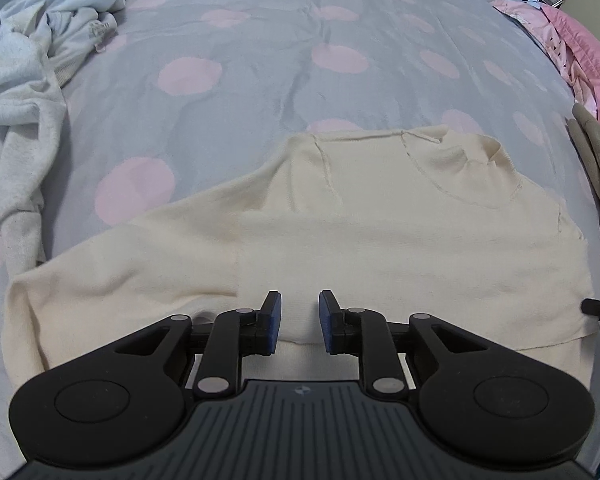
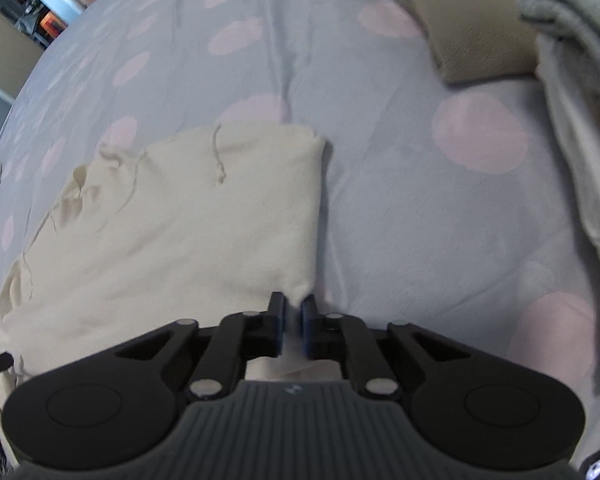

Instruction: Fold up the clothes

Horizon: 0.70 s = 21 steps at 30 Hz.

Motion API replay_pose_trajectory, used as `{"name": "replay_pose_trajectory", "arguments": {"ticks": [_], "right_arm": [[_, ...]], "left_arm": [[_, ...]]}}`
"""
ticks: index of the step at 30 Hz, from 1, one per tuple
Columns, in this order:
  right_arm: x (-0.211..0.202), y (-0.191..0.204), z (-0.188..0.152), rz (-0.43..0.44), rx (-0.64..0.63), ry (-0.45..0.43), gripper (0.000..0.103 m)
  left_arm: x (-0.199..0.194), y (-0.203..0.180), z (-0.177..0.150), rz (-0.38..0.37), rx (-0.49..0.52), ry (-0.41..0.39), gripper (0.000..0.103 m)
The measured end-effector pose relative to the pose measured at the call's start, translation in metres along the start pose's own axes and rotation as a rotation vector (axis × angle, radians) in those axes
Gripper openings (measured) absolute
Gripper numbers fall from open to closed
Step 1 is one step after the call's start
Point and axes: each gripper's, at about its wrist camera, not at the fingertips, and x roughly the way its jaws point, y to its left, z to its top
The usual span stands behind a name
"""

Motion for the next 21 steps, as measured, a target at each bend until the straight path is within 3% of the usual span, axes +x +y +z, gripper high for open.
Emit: {"name": "replay_pose_trajectory", "arguments": {"ticks": [6, 8, 9, 10, 15, 19, 21], "right_arm": [[0.012, -0.001, 0.002, -0.047, -0.031, 0.028, 0.010], [0.011, 0.005, 0.004, -0.085, -0.051, 0.028, 0.017], [0.009, 0.008, 0.005, -0.106, -0.062, 0.022, 0.027], [0.006, 0.010, 0.007, -0.123, -0.071, 0.016, 0.028], [-0.022, 0.027, 0.006, -0.164, -0.155, -0.101, 0.028], [-0.038, 0.038, -0.002, -0.152, -0.188, -0.160, 0.029], [-0.039, 0.047, -0.009, -0.134, -0.202, -0.172, 0.032]], "left_arm": [[-0.006, 0.020, 0.000, 0.024, -0.028, -0.026, 0.019], [-0.013, 0.028, 0.000, 0.045, -0.028, -0.046, 0.019], [-0.017, 0.032, 0.000, 0.056, -0.028, -0.057, 0.019], [-0.022, 0.037, 0.000, 0.061, -0.032, -0.068, 0.023], [-0.045, 0.065, -0.006, 0.086, -0.060, -0.119, 0.030], [-0.056, 0.081, -0.019, 0.155, -0.048, -0.117, 0.039], [-0.060, 0.088, -0.028, 0.188, -0.046, -0.113, 0.039]]}}
